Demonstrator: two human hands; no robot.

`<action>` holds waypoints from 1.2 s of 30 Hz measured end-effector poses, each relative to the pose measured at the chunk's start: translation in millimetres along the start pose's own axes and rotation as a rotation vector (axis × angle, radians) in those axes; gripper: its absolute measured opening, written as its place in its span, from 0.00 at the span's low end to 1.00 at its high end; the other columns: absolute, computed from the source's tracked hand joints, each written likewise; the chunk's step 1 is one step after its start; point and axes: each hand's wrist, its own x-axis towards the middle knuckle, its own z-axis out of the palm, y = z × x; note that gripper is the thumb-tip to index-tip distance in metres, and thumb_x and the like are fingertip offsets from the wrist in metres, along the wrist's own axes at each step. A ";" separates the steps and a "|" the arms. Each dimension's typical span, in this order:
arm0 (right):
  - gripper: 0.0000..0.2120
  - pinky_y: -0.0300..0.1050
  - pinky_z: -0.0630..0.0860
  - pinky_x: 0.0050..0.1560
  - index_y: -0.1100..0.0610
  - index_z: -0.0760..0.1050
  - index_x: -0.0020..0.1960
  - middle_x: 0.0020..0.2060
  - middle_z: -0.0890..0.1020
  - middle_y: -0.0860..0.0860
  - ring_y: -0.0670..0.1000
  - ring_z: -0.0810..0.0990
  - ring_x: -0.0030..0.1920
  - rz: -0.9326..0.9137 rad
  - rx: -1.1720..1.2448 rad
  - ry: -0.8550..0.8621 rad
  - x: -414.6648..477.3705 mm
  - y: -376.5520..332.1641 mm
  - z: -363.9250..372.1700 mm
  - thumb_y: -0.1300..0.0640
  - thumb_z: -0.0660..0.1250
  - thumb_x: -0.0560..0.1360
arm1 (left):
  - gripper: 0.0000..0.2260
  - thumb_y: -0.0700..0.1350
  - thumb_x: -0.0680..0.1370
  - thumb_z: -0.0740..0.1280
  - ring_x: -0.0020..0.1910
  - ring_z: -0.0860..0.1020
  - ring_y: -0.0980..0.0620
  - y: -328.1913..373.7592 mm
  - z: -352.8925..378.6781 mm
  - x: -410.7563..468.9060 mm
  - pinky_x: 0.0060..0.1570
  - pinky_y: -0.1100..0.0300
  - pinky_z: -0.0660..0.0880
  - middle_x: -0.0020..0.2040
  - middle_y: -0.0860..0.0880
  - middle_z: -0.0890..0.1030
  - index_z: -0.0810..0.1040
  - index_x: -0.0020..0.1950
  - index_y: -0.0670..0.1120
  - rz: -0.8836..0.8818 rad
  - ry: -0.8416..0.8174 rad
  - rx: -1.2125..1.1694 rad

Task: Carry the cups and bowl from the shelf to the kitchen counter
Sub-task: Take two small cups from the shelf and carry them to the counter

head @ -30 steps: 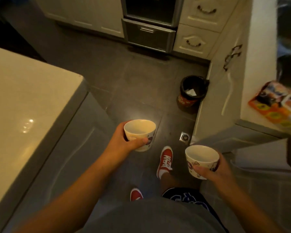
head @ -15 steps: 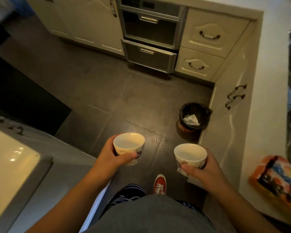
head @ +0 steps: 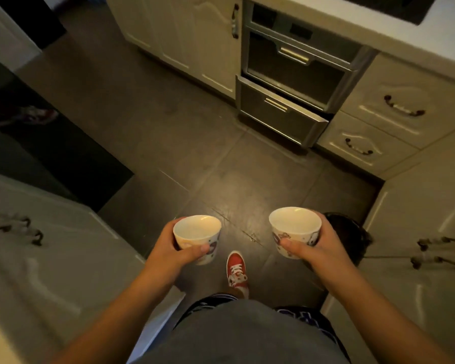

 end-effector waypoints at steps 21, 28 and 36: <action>0.35 0.31 0.78 0.35 0.47 0.69 0.63 0.55 0.79 0.46 0.46 0.78 0.54 0.116 -0.062 0.038 294.9 -106.2 -128.4 0.59 0.81 0.62 | 0.33 0.54 0.58 0.82 0.59 0.79 0.44 210.4 102.1 316.4 0.47 0.55 0.82 0.60 0.48 0.78 0.74 0.61 0.60 0.024 -0.118 -0.065; 0.37 0.24 0.74 0.34 0.42 0.65 0.64 0.53 0.74 0.40 0.43 0.76 0.51 0.037 -0.201 -0.186 419.9 -188.1 -86.4 0.59 0.80 0.62 | 0.32 0.48 0.61 0.82 0.57 0.81 0.48 238.6 67.6 353.5 0.53 0.49 0.82 0.59 0.49 0.81 0.74 0.62 0.55 -0.025 0.086 -0.178; 0.37 0.28 0.77 0.39 0.46 0.66 0.67 0.55 0.75 0.43 0.46 0.77 0.54 -0.050 -0.272 -0.424 536.6 -263.7 36.2 0.58 0.79 0.64 | 0.33 0.50 0.59 0.80 0.57 0.79 0.51 240.9 -22.5 408.2 0.43 0.65 0.80 0.59 0.51 0.79 0.72 0.61 0.56 -0.051 0.312 -0.198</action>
